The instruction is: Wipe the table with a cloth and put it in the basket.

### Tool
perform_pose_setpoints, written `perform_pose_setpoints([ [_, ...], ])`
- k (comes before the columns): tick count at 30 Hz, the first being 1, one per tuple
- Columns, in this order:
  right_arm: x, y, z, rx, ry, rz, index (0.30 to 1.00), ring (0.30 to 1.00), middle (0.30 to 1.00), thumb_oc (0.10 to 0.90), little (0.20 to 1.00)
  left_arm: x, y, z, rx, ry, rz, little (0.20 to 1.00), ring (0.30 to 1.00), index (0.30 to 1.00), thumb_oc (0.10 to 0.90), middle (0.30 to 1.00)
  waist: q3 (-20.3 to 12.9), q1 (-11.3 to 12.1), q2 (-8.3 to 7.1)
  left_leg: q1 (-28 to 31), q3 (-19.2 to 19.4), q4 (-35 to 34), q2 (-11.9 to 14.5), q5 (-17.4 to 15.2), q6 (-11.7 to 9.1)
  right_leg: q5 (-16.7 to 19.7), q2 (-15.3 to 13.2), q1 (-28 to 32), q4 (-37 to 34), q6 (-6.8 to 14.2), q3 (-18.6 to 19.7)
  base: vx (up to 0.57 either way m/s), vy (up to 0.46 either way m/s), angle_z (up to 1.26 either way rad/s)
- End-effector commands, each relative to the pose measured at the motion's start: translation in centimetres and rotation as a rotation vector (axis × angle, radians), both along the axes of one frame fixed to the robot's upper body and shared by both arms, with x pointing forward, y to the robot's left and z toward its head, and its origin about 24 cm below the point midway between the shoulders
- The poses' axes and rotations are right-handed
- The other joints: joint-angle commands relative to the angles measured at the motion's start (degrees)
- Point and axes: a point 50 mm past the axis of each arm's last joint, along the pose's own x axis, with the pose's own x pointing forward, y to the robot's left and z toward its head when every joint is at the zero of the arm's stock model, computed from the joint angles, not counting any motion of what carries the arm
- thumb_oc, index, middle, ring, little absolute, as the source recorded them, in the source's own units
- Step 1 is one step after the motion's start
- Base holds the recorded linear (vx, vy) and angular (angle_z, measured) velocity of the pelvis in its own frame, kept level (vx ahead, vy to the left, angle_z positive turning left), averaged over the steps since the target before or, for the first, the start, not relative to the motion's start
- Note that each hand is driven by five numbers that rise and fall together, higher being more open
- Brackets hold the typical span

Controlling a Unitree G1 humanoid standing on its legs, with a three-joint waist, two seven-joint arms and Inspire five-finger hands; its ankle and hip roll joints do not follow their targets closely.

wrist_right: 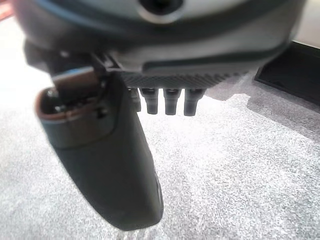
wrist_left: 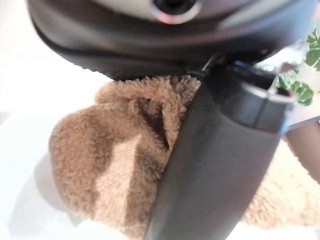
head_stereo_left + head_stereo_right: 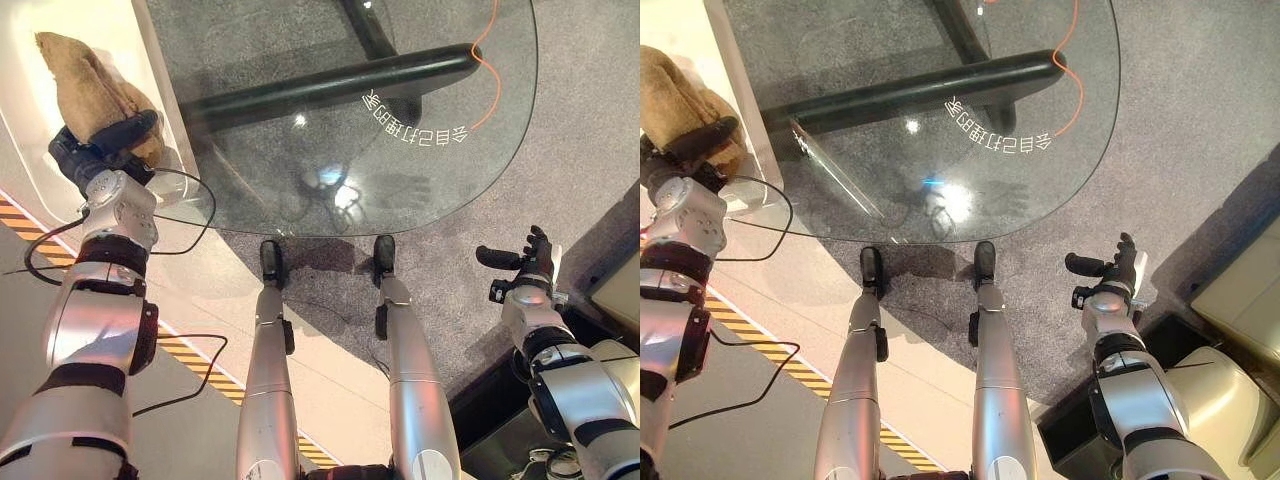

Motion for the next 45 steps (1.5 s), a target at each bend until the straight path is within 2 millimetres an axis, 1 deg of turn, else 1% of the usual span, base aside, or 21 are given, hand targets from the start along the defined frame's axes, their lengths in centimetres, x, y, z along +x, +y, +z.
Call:
perform_pose_setpoints([
  [1, -1.3, -3.4, 1.0, -0.059, 0.011, -0.089, 0.900, 0.900, 0.900, 0.800, 0.900, -3.0, 4.9, 3.3, 0.072, 0.016, 0.254, 0.200, 0.300, 0.300, 0.100, 0.300, -1.5, -0.5, 0.40, -0.5, 4.4, 3.5, -4.7, -4.3, 4.6, -4.6, 6.7, 3.0, -2.1, -4.3, -2.4, 0.00, 0.000, 0.00],
  [7, -1.2, -3.4, 1.2, -0.063, 0.011, -0.083, 0.900, 0.900, 0.900, 0.800, 0.900, -3.3, 5.2, 3.2, 0.065, 0.051, 0.276, 0.200, 0.300, 0.300, 0.100, 0.300, -1.5, -0.7, 0.32, -0.6, 4.3, 3.6, -4.6, -4.4, 4.5, -4.6, 6.7, 2.9, -2.1, -4.3, -2.2, 0.00, 0.004, -0.02],
  [8, -1.2, -3.4, 1.1, -0.063, 0.012, -0.081, 0.900, 0.900, 0.900, 0.800, 0.900, -3.4, 5.4, 3.2, 0.065, 0.057, 0.279, 0.269, 0.359, 0.359, 0.169, 0.359, -1.5, -0.8, 0.29, -0.7, 4.3, 3.5, -4.6, -4.3, 4.4, -4.5, 6.8, 2.8, -2.2, -4.3, -2.1, 0.00, 0.000, 0.00],
  [9, -1.2, -3.3, 1.0, -0.063, 0.012, -0.081, 0.900, 0.900, 0.900, 0.800, 0.900, -3.4, 5.4, 3.2, 0.065, 0.058, 0.279, 0.527, 0.580, 0.580, 0.427, 0.580, -1.5, -0.8, 0.28, -0.7, 4.2, 3.5, -4.6, -4.2, 4.4, -4.5, 6.8, 2.8, -2.2, -4.3, -2.1, 0.00, 0.000, 0.00],
  [10, -1.2, -3.3, 1.0, -0.065, 0.013, -0.080, 0.900, 0.900, 0.900, 0.800, 0.900, -3.3, 5.4, 3.2, 0.067, 0.061, 0.275, 0.900, 0.900, 0.900, 0.800, 0.900, -1.5, -0.8, 0.30, -0.7, 4.3, 3.5, -4.5, -4.2, 4.4, -4.5, 6.8, 2.9, -2.3, -4.3, -2.1, 0.00, 0.000, 0.00],
  [29, -1.2, -3.1, 0.7, -0.061, 0.018, -0.070, 0.900, 0.900, 0.900, 0.800, 0.900, -3.5, 5.5, 2.9, 0.084, 0.081, 0.311, 0.900, 0.900, 0.900, 0.800, 0.900, -1.5, -0.9, -0.03, -0.8, 4.2, 3.8, -4.3, -4.2, 4.5, -4.4, 7.0, 3.0, -2.3, -4.4, -1.8, 0.00, 0.000, 0.00],
  [35, -1.3, -3.0, 0.5, -0.058, 0.022, -0.065, 0.900, 0.900, 0.900, 0.800, 0.900, -3.6, 5.6, 3.2, 0.089, 0.066, 0.328, 0.900, 0.900, 0.900, 0.800, 0.900, -1.5, -0.8, -0.05, -0.2, 4.0, 3.8, -4.4, -4.2, 4.5, -4.5, 7.1, 3.4, -2.1, -4.3, -1.6, 0.00, 0.000, 0.00],
  [40, -1.8, -3.0, -0.3, -0.052, 0.037, -0.070, 0.900, 0.900, 0.900, 0.800, 0.900, -3.9, 6.0, 2.3, 0.097, 0.079, 0.342, 0.900, 0.900, 0.900, 0.800, 0.900, -1.5, -0.5, 0.21, 1.4, 4.1, 3.4, -4.4, -4.2, 4.5, -4.4, 6.9, 4.8, -2.2, -4.0, -1.6, 0.00, -0.020, 0.00],
  [45, -2.5, -2.8, -1.8, -0.034, 0.077, -0.061, 0.900, 0.900, 0.900, 0.800, 0.900, -4.2, 6.3, 0.3, 0.162, 0.137, 0.343, 0.900, 0.900, 0.900, 0.800, 0.900, -1.5, -0.2, 0.46, 4.7, 4.4, 2.9, -4.7, -4.2, 4.4, -4.3, 6.8, 7.9, -2.9, -3.7, -1.4, -0.01, -0.040, 0.00],
])
